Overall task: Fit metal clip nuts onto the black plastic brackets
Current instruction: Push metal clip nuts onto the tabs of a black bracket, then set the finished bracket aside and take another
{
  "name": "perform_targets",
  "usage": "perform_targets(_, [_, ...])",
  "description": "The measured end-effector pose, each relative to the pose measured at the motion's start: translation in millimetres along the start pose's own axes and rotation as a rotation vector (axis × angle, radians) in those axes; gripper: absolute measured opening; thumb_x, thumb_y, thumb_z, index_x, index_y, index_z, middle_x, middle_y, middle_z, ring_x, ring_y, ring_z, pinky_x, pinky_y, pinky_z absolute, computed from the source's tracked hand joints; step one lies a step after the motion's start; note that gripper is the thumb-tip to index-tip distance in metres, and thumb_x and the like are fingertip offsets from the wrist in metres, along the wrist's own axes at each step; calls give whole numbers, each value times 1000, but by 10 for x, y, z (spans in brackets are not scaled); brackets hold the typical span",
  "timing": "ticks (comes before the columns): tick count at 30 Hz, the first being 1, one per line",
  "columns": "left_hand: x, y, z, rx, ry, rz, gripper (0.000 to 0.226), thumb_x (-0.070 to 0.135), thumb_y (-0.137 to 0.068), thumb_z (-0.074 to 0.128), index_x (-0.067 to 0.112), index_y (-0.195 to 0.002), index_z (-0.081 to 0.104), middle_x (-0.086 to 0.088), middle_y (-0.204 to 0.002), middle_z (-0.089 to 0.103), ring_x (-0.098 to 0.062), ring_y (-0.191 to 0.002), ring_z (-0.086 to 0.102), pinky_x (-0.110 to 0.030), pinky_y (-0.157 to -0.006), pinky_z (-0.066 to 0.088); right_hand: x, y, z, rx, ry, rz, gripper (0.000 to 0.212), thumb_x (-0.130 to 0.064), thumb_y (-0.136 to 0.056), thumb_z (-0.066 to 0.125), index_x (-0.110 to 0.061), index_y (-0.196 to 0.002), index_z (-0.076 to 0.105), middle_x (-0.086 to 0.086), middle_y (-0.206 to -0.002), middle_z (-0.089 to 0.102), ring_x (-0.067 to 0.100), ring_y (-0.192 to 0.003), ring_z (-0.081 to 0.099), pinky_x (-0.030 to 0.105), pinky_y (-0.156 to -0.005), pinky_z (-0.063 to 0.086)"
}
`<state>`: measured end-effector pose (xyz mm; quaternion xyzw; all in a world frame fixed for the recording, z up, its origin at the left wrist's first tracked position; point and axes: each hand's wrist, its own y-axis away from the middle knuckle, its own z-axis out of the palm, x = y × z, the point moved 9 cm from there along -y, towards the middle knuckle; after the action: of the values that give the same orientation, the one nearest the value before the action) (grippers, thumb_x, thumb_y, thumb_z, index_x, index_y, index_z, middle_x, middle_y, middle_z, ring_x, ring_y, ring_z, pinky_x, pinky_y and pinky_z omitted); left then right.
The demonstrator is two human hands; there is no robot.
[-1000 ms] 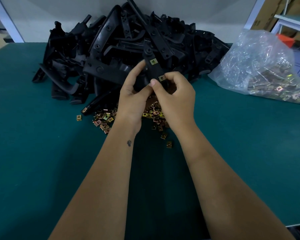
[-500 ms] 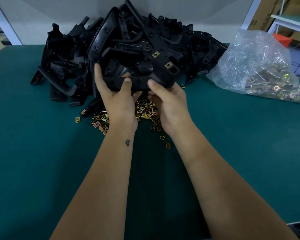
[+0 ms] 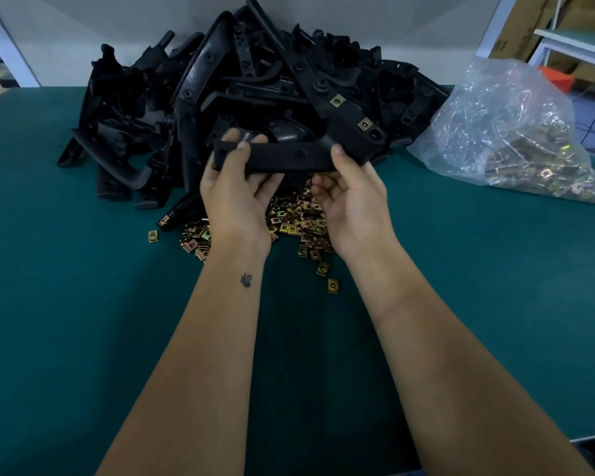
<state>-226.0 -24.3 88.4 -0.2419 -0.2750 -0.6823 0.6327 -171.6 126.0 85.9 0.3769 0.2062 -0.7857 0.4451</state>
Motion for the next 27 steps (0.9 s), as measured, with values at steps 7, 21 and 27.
perform_targets(7, [-272,117,106,-3,-109,-78,13,14,-99,57,16,-110,63,-6,-101,71,-15,-76,73,-29,-68,58,-154,-12,-116,59,182,-99,9,-6,-92,64,-15,-95,64,3,-84,68,13,-63,59,25,-59,50])
perform_targets(21, [-1295,1137,1037,-152,-341,-254,5,25,-98,60,20,-98,61,6,-79,73,-7,-72,69,-26,-72,56,-1041,537,-1132,451,11,-268,13,-2,-94,58,-13,-85,57,3,-72,59,13,-54,54,24,-50,47])
perform_targets(27, [-2227,2203,1694,-488,-522,-432,18,27,-95,62,13,-89,71,2,-86,76,-13,-81,73,-29,-74,58,-1951,1433,-2175,892,135,-587,9,2,-90,61,-3,-97,57,3,-82,61,13,-69,58,24,-63,49])
